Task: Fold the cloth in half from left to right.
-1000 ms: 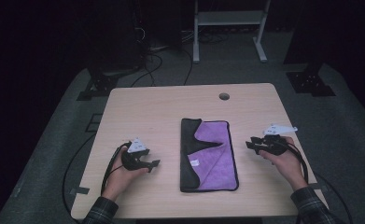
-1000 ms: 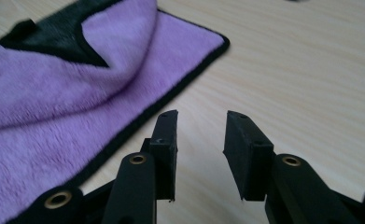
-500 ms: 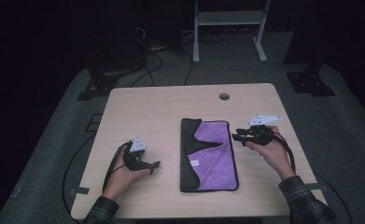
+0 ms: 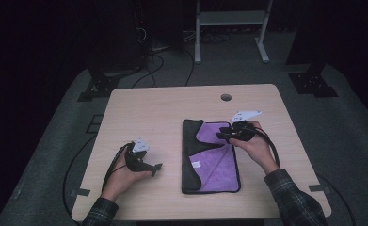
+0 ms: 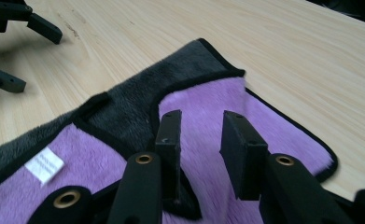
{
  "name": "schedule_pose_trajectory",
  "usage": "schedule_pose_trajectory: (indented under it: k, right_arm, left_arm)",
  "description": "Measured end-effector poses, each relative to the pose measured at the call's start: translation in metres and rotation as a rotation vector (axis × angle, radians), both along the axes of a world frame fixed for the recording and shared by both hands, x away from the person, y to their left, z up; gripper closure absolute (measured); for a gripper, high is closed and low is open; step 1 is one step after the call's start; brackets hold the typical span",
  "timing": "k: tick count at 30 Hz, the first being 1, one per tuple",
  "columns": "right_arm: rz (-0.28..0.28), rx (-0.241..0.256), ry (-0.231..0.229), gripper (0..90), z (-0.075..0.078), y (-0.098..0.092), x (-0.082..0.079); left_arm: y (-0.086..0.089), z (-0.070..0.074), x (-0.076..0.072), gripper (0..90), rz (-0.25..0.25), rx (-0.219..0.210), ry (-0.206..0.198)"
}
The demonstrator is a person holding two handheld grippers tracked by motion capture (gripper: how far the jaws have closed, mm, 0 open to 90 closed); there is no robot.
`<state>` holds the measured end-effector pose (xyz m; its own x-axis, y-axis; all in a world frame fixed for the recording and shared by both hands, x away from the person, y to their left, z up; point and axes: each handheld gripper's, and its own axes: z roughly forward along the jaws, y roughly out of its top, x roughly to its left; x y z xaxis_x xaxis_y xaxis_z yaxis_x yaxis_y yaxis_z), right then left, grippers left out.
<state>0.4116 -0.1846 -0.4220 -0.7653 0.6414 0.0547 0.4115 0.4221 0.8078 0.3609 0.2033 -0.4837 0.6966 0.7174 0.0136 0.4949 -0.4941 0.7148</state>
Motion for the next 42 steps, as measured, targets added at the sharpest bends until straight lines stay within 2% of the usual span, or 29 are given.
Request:
schedule_pose_trajectory:
  k: [17, 24, 29, 31, 36, 42]
  right_arm:
    - [0.074, -0.03, 0.052, 67.7, -0.025, 0.054, 0.02]
    - [0.089, -0.081, 0.074, 66.8, -0.039, 0.066, 0.024]
    - [0.103, -0.137, 0.055, 66.0, -0.046, 0.072, 0.023]
    - [0.095, -0.15, 0.049, 70.4, -0.046, 0.073, 0.022]
    - [0.08, -0.138, 0.057, 83.0, -0.046, 0.069, 0.022]
    - [0.061, -0.077, 0.061, 85.2, -0.036, 0.063, 0.023]
  left_arm:
    - [0.0, 0.0, 0.0, 0.0, -0.002, 0.003, 0.0]
    - [0.0, 0.0, 0.0, 0.0, -0.002, 0.003, 0.001]
    - [0.0, 0.0, 0.0, 0.0, -0.002, 0.003, 0.0]
    - [0.0, 0.0, 0.0, 0.0, -0.002, 0.003, 0.0]
    - [0.0, 0.0, 0.0, 0.0, -0.002, 0.003, 0.0]
    - [0.0, 0.0, 0.0, 0.0, -0.002, 0.003, 0.001]
